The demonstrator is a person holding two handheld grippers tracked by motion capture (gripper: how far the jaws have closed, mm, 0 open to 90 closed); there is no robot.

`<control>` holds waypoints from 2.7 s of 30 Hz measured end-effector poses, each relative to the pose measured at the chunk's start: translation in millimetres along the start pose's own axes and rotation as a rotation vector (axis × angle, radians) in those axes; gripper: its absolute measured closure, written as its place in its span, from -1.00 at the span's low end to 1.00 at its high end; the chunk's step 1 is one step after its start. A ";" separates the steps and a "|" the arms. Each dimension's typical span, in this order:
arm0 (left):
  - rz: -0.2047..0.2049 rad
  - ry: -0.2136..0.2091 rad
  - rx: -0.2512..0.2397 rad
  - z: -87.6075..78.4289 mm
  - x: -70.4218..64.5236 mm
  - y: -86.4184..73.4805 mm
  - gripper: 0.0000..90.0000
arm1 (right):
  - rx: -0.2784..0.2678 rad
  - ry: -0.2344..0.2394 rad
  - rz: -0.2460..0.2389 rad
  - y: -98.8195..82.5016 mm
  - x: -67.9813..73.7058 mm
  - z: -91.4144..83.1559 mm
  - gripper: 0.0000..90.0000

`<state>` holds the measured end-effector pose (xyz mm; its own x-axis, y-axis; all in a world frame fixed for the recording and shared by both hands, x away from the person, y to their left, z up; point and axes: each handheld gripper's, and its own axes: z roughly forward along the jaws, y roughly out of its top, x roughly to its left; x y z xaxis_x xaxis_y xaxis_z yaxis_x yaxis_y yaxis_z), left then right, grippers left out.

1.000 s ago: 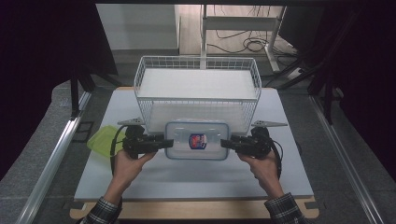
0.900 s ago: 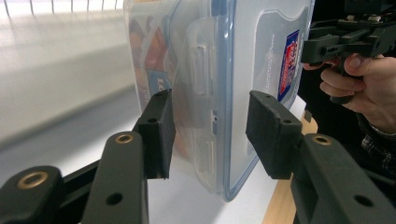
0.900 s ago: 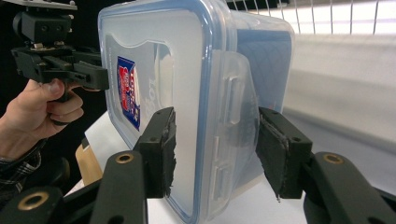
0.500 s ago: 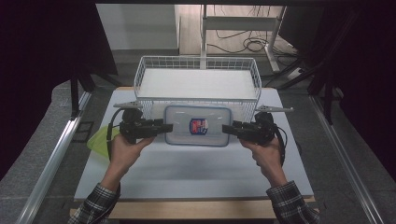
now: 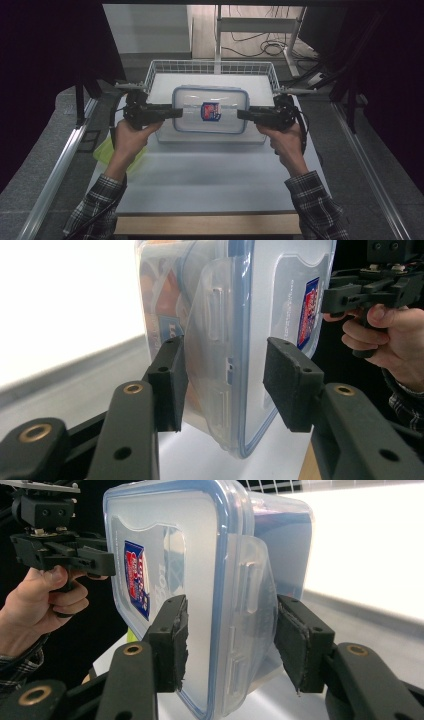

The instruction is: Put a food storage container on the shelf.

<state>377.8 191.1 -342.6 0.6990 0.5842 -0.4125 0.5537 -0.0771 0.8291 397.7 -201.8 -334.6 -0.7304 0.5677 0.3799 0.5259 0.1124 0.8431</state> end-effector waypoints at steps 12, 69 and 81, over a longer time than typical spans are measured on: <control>-0.010 -0.007 -0.023 4.2 11.5 31.4 0.18 | -0.015 -0.009 -0.003 38.3 -8.8 2.6 0.10; -0.039 0.091 -0.038 27.7 40.6 57.2 0.16 | -0.034 -0.210 0.013 68.3 -35.6 32.1 0.20; -0.023 0.143 -0.042 26.5 38.2 58.0 0.19 | -0.036 -0.214 0.019 65.1 -32.1 29.8 0.30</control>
<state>448.5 187.5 -320.3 0.6134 0.6945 -0.3761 0.5471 -0.0301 0.8366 468.3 -188.4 -303.3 -0.6092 0.7300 0.3098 0.5203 0.0730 0.8509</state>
